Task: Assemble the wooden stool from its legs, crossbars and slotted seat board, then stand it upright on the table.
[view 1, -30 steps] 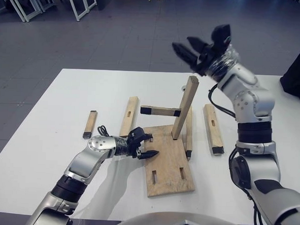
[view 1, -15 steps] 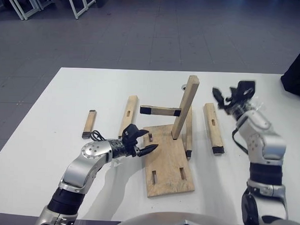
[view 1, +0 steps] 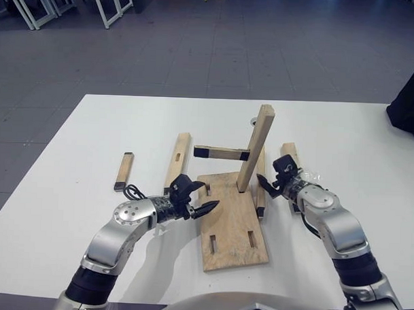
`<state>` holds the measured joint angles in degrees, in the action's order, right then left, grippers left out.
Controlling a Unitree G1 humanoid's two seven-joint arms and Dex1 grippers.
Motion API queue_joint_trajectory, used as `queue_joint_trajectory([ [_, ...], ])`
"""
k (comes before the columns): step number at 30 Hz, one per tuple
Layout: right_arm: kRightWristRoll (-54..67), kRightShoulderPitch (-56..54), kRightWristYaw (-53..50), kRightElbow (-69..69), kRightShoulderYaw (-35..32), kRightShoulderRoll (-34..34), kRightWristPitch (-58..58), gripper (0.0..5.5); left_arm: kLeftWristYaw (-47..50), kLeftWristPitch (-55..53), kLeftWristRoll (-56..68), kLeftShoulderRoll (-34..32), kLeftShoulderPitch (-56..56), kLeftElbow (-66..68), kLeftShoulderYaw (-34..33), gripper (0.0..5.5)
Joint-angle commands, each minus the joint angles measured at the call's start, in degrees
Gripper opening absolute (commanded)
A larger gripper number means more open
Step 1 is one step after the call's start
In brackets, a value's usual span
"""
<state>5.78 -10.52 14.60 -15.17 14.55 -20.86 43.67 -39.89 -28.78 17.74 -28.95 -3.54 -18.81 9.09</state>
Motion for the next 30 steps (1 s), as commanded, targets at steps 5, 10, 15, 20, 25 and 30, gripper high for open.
queue_joint_trajectory([
  [5, -2.49, 1.15, 1.99, 1.54, -1.43, -3.13, 0.08, 3.70, 0.75, 0.73, -1.22, 0.14, -0.26, 0.56, 0.43, 3.72],
  [10, -1.68, 1.44, 3.28, 0.99, -3.17, -3.27, -0.79, 3.70, 0.63, 1.06, -1.37, 0.18, 0.05, 1.01, 0.27, 3.72],
  [15, -0.69, -0.56, 2.78, -0.56, -5.91, -0.93, -2.75, 3.70, 0.72, 1.16, -1.43, 0.20, 0.01, 0.97, 0.24, 3.72],
  [20, -1.37, -0.21, 3.16, -0.07, -5.92, -0.57, -2.87, 3.70, 0.70, 1.18, -1.41, 0.24, 0.25, 1.03, 0.21, 3.72],
  [25, -2.67, 0.74, 3.44, 0.53, -5.02, -1.29, -3.26, 3.70, 0.65, 1.09, -1.35, 0.22, 0.06, 0.89, 0.27, 3.72],
  [30, -4.12, 1.59, 3.67, 1.03, -4.33, -2.17, -3.53, 3.70, 0.52, 1.15, -1.29, 0.12, -0.14, 0.86, 0.23, 3.72],
])
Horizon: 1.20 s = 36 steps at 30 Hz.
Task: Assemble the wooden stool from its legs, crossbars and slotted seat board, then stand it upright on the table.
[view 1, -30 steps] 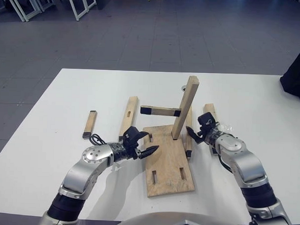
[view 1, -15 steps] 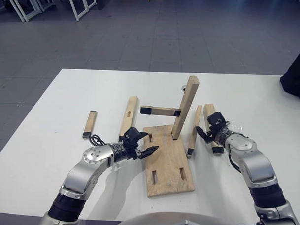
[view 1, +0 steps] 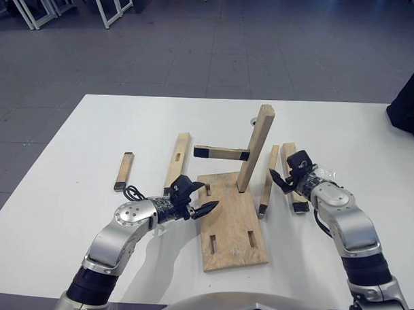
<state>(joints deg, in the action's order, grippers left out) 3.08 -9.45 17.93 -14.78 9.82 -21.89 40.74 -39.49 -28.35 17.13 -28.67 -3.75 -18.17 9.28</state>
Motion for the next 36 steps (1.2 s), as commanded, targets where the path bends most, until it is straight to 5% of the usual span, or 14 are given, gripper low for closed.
queue_joint_trajectory([
  [1, -1.69, 0.73, 0.40, 0.67, 0.50, -1.18, -0.70, 3.70, 0.06, 0.76, -0.66, -0.19, 0.10, 0.28, 0.03, 3.72],
  [27, -6.09, 4.85, 5.18, 0.61, 4.97, -6.98, 0.98, 3.70, -0.91, 1.01, -0.81, -1.05, 0.69, 0.68, -0.26, 3.72],
  [36, -3.36, 0.42, 1.09, -1.70, -4.17, -1.43, -3.94, 3.70, -0.68, 1.13, -0.69, -1.09, 0.54, 0.50, -0.50, 3.72],
])
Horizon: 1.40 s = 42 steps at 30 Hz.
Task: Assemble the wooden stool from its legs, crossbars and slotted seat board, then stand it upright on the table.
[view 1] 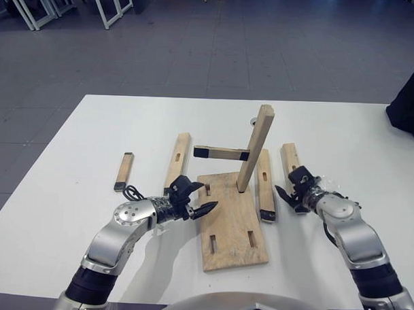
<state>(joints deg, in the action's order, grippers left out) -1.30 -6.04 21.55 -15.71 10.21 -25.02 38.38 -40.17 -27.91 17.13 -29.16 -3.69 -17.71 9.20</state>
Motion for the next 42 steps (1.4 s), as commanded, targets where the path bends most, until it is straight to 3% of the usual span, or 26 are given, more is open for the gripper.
queue_joint_trajectory([
  [1, 1.44, -3.31, -3.49, -0.94, -5.97, 2.46, -0.89, 3.70, 0.18, 0.77, -0.67, -0.56, 0.16, -0.17, -0.56, 3.72],
  [8, 8.57, 2.04, -8.39, -4.25, -12.09, 13.23, 17.29, 3.70, 1.55, 0.98, -0.75, -0.02, -0.34, -0.26, -1.02, 3.72],
  [20, 2.19, 5.54, -12.59, -4.97, -8.14, 9.39, 11.62, 3.70, 3.34, 0.70, -0.19, 0.51, -1.60, -1.85, -1.09, 3.72],
  [24, 4.79, 6.04, -12.25, -4.00, -9.80, 11.91, 16.03, 3.70, 3.40, 0.62, -0.32, 0.78, -1.32, -1.96, -0.62, 3.72],
  [33, 7.19, 6.04, -12.25, -3.37, -11.64, 13.30, 21.15, 2.06, 3.71, 0.47, 0.09, 1.02, -1.63, -1.78, -1.34, 3.72],
  [38, 7.50, 3.76, -12.83, -1.75, -13.39, 13.21, 18.44, 2.02, 3.46, -0.56, 3.50, 2.10, -1.31, -1.88, -4.36, 3.72],
  [42, 11.09, -1.97, -11.70, 0.78, -18.28, 15.07, 8.02, 2.02, 2.30, 0.34, 7.29, 2.96, -0.77, -1.24, -7.65, 3.72],
])
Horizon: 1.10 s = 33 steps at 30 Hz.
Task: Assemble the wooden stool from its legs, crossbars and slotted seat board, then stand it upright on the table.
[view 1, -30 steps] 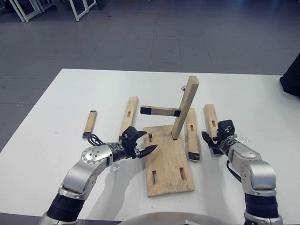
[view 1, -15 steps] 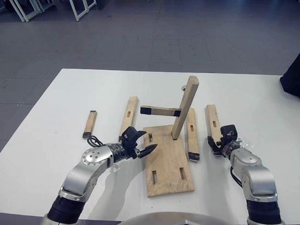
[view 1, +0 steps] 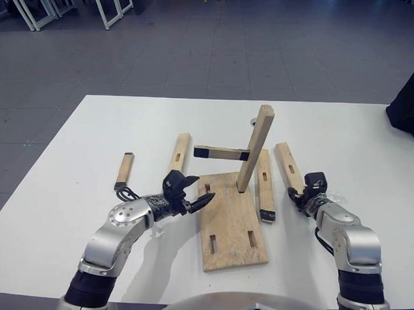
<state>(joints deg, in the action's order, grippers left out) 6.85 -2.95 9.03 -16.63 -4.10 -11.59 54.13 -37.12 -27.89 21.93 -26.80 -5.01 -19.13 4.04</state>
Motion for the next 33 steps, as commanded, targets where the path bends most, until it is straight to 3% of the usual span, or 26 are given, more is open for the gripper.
queue_joint_trajectory([
  [1, 6.53, -7.43, 2.15, 2.79, -7.37, 3.16, -11.57, 2.02, -1.22, 0.71, 3.72, 1.00, 0.80, 0.64, -3.47, 3.72],
  [3, 18.07, -11.82, 7.99, 3.38, -13.87, 6.00, -15.18, 2.02, -2.58, 1.54, 6.83, 2.06, 1.31, 1.64, -5.61, 3.72],
  [7, 49.67, -12.34, 23.48, -0.81, -21.33, 6.62, -8.08, 2.02, -5.17, 1.47, 11.65, 2.98, 1.79, 2.35, -7.51, 3.72],
  [10, 63.57, -7.15, 30.79, -3.81, -22.45, 4.30, -4.45, 2.02, -6.69, 1.07, 13.21, 3.00, 2.18, 3.27, -7.54, 3.72],
  [13, 68.32, -1.92, 36.94, -7.35, -19.69, 1.95, -3.10, 2.02, -7.92, 0.51, 15.39, 3.01, 2.50, 4.50, -8.29, 3.72],
  [21, 47.97, 3.27, 52.21, -5.82, 1.60, -9.50, -9.83, 2.02, -13.95, -11.74, 42.09, 2.34, 3.61, -1.48, -14.50, 3.72],
  [23, 46.64, 2.24, 53.77, -4.72, 3.79, -9.58, -11.34, 2.02, -12.77, -14.54, 50.01, 3.06, 5.18, -1.78, -15.76, 3.72],
  [26, 45.87, 1.57, 54.69, -4.03, 5.67, -9.87, -12.22, 2.02, -10.39, -17.22, 56.46, 3.63, 5.28, -2.03, -15.83, 4.28],
  [33, 44.07, 2.12, 54.67, -3.61, 8.50, -10.31, -13.95, 2.02, -6.17, -17.82, 56.85, 4.43, 5.43, -3.09, -13.45, 4.37],
])
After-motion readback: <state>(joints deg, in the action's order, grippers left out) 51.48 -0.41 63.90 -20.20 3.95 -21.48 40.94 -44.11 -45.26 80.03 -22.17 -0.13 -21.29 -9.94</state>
